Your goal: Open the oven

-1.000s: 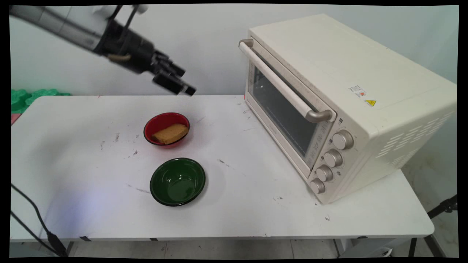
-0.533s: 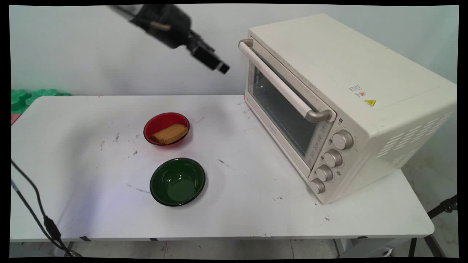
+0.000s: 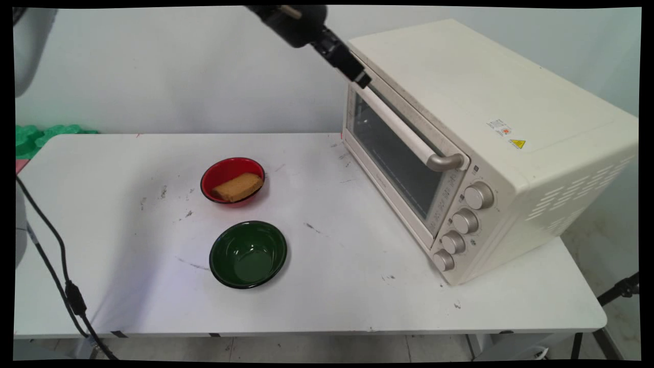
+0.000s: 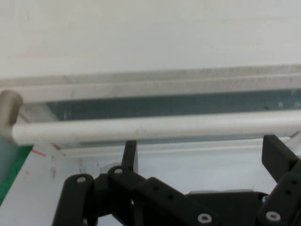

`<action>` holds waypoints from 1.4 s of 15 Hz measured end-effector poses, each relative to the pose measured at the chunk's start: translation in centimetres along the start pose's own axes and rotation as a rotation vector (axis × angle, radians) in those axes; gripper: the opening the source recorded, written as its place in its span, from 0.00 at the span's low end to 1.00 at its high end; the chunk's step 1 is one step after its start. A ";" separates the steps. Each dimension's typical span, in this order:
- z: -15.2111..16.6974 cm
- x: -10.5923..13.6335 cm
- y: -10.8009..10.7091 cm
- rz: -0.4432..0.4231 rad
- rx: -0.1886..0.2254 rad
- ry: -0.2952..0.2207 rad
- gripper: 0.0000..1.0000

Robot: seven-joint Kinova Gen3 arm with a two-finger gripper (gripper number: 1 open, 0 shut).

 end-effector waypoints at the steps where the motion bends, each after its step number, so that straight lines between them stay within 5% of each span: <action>1: 0.3 0.3 0.1 0.004 0.000 -0.001 1.00; 15: 6.3 3.4 0.6 0.037 0.009 -0.059 1.00; 16: 6.7 3.5 0.6 0.039 0.008 -0.064 0.00; 21: 8.0 3.8 0.9 0.058 0.004 -0.083 0.00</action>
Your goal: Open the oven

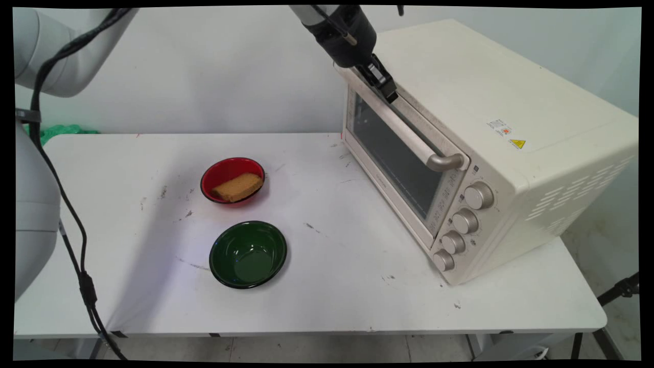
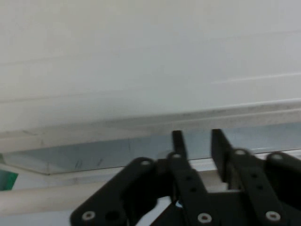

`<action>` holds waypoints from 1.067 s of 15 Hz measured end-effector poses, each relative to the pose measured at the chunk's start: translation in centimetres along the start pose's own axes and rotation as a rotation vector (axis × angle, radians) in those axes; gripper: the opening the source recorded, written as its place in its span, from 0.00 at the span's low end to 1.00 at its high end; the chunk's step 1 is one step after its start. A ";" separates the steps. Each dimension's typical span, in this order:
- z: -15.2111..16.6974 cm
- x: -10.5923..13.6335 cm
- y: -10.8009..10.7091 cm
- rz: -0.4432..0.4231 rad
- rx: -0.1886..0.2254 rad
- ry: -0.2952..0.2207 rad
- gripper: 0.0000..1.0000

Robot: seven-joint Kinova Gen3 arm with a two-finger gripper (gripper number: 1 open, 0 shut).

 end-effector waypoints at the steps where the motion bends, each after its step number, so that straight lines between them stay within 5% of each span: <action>1: 0.1 0.0 0.0 0.002 0.000 -0.002 0.00; 16: 0.7 -0.7 0.6 0.029 0.002 -0.075 0.00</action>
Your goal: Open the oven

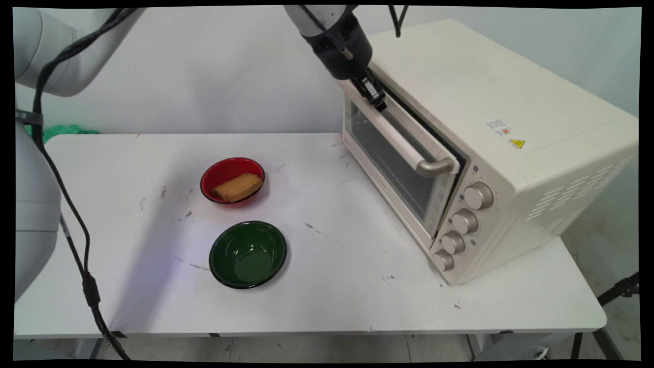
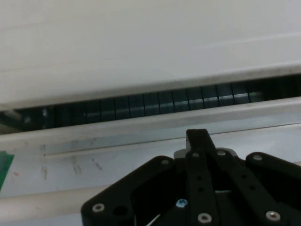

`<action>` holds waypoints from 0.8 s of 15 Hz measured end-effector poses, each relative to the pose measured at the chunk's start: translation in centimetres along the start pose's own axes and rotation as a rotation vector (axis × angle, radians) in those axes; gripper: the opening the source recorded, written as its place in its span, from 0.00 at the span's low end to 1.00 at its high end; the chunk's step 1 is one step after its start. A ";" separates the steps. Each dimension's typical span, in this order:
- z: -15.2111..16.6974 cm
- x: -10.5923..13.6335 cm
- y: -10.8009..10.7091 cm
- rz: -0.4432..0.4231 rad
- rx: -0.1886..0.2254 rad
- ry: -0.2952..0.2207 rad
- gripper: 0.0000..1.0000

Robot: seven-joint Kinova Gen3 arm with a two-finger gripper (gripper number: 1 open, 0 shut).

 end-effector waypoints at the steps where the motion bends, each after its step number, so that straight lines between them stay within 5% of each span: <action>1: -0.2 -0.2 0.1 0.001 0.000 -0.006 0.00; 12: -2.7 -6.2 1.1 0.034 -0.036 -0.004 0.00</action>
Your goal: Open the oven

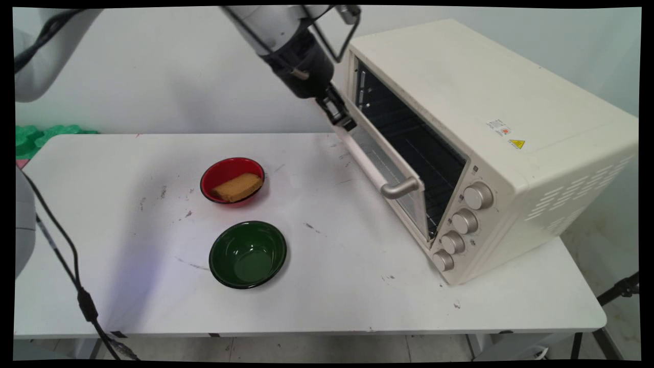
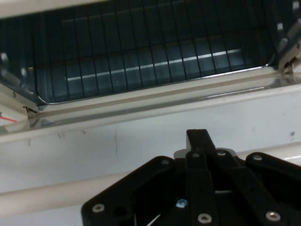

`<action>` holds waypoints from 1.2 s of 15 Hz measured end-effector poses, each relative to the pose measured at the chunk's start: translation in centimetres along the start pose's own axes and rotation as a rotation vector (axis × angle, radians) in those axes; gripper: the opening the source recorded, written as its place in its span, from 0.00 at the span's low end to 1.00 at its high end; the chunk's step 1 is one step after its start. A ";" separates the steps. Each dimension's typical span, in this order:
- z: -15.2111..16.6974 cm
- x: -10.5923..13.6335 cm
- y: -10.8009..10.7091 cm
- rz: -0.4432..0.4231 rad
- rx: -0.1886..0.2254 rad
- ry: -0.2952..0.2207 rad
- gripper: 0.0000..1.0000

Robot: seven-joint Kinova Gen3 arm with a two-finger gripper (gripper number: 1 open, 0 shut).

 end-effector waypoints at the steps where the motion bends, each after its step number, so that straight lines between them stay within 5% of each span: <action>1: -0.2 -0.8 0.0 0.004 -0.004 0.005 0.00; 18: 0.0 -12.9 -1.1 -0.047 -0.005 0.078 0.00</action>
